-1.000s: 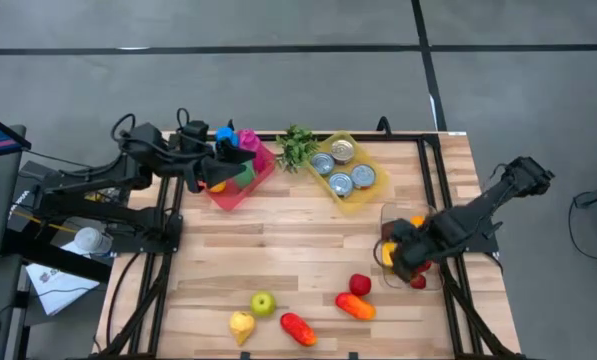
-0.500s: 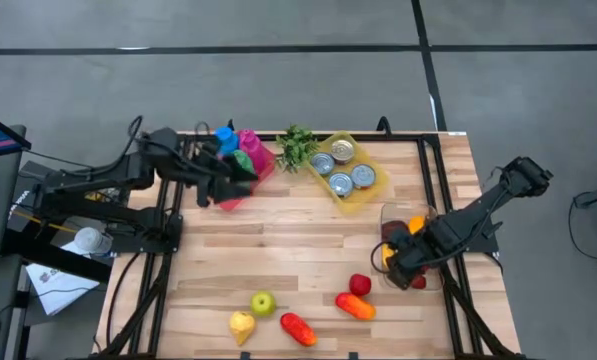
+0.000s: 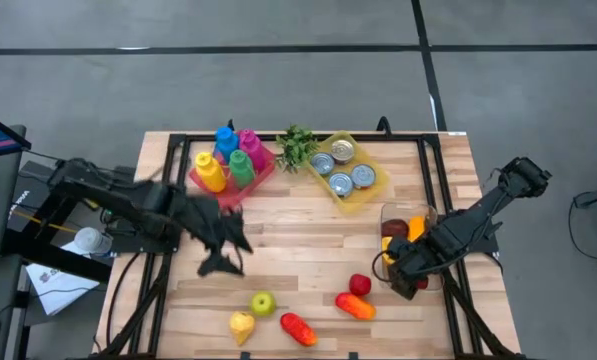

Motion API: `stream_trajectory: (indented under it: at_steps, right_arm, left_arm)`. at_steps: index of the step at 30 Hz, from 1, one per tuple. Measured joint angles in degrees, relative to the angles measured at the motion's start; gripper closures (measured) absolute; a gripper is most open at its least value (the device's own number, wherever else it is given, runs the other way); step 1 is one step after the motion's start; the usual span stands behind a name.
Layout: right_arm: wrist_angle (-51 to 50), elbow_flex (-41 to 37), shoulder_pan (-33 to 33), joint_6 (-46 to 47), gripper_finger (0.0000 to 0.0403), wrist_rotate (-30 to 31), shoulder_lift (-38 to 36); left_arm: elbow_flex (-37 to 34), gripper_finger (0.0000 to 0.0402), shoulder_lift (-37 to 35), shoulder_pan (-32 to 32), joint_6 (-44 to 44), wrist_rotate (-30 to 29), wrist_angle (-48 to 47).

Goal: Pick & Place Food Item
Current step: Put the green apple into the transparent bin

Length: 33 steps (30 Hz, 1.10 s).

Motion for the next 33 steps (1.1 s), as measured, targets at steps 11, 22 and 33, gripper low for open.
stream_trajectory:
  at_steps: [11, 22, 33]
  right_arm:
    - [0.51, 0.00, 3.03, -6.78, 0.0023, 0.24, 0.00]
    - [5.66, 0.00, 5.30, -3.05, 0.0023, 0.70, 0.00]
    - [6.31, 0.02, 7.66, -6.46, 0.0023, 3.89, 0.00]
  left_arm:
    - [0.00, 0.0066, 16.56, -16.85, 0.37, -14.50, 5.52]
    - [-0.26, 0.0066, 33.84, -18.14, 6.14, -15.73, 13.37]
    - [-2.56, 0.0067, 39.93, -18.10, 7.58, -21.14, 20.95]
